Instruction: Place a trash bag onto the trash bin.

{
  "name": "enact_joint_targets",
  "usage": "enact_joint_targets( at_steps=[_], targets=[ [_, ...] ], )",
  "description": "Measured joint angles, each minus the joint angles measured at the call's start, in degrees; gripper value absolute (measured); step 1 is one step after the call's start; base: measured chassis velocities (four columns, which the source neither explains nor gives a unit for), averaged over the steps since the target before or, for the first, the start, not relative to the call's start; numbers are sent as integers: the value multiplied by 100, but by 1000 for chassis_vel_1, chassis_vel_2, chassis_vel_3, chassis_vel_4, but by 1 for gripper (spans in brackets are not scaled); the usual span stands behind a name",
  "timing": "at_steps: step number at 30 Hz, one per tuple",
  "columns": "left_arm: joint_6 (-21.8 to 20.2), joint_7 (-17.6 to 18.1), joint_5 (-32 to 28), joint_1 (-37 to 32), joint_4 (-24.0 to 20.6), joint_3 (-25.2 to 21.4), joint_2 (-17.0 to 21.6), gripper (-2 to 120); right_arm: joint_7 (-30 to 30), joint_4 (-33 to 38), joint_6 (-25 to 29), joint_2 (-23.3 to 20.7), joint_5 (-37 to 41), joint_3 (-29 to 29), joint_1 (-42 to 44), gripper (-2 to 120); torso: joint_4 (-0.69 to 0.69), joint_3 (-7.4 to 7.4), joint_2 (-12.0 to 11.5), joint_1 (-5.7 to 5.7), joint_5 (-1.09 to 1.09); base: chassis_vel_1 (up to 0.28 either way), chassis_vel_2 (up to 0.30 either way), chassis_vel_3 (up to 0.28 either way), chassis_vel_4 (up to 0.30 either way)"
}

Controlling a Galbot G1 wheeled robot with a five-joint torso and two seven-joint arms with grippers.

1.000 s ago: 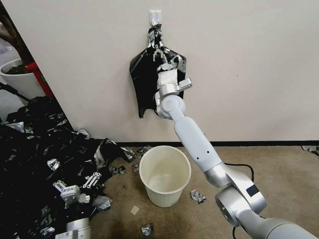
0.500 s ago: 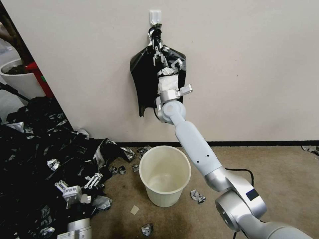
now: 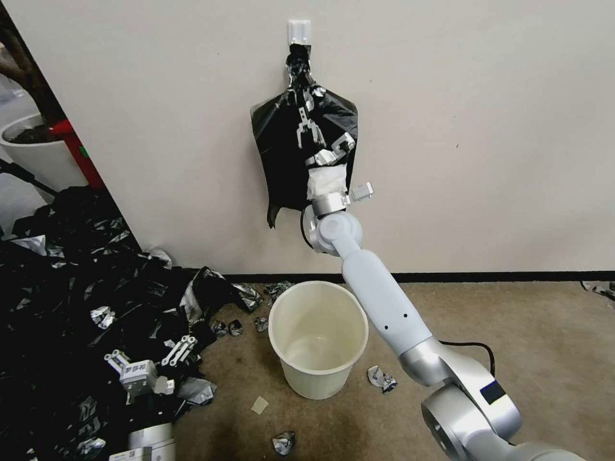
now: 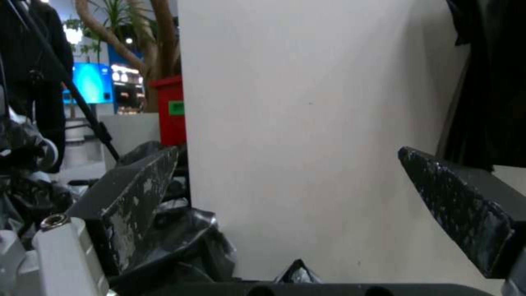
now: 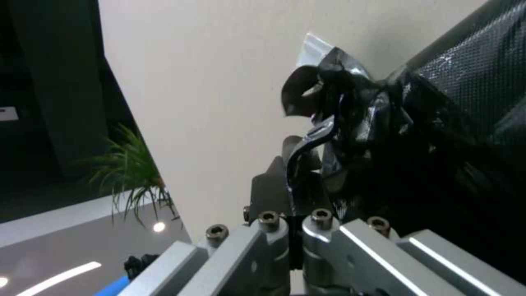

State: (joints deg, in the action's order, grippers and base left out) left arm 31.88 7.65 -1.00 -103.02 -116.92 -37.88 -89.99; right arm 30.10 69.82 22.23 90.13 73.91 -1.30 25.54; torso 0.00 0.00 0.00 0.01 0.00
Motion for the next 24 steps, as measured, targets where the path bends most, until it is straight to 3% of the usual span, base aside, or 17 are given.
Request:
enact_joint_targets(
  at_steps=[9,24],
  targets=[
    [12,2,0,40,61,-6,-6,100,774,186,-50,-107,2,-5,322,0,0,0,0,0,0,0,0,0,0],
    [16,14,-26,203,197,-1,18,100,2262,390,-311,-321,-408,-121,1555,0,0,0,1,0,0,0,0,0,0]
  ],
)
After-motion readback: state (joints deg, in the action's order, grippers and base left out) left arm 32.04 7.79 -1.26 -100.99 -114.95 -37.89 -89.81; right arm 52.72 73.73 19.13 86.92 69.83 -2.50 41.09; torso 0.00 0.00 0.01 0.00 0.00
